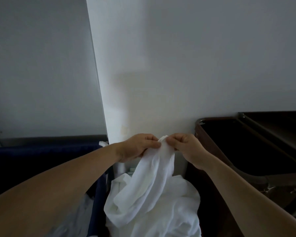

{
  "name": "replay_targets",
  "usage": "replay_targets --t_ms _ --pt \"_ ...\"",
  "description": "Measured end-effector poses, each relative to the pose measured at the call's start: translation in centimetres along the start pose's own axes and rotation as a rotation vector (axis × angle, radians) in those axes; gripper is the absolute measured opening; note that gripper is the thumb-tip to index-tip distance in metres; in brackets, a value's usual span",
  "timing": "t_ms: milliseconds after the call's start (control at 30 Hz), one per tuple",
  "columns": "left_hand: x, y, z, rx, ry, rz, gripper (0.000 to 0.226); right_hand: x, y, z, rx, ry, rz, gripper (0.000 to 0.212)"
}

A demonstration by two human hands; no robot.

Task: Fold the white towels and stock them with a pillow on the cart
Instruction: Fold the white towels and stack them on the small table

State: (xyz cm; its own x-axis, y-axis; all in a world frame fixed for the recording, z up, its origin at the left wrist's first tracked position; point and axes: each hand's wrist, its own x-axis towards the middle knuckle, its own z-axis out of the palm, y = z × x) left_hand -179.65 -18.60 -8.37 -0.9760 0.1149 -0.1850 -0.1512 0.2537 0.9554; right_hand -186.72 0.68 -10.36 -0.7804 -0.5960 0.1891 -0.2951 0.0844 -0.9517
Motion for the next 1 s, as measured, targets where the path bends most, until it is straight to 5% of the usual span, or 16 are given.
replay_targets --t_ms 100,467,800,933,1000 --pt "-0.4 -0.5 -0.1 -0.01 -0.007 0.0 0.024 -0.1 0.2 0.2 -0.016 0.021 -0.031 0.02" --pt "-1.1 0.7 1.7 0.205 0.237 0.243 0.02 1.0 -0.8 1.2 0.132 0.323 -0.083 0.015" --pt "-1.4 4.3 1.1 0.604 0.49 0.447 0.022 3.2 -5.1 0.5 0.129 0.271 -0.26 0.022" --pt "-1.5 6.9 -0.2 0.582 0.647 0.632 0.037 4.7 -8.5 0.3 -0.054 0.25 -0.241 0.007" --pt "-1.5 7.6 -0.9 0.613 0.669 0.633 0.039 5.0 -9.7 0.4 -0.234 0.225 -0.219 0.026"
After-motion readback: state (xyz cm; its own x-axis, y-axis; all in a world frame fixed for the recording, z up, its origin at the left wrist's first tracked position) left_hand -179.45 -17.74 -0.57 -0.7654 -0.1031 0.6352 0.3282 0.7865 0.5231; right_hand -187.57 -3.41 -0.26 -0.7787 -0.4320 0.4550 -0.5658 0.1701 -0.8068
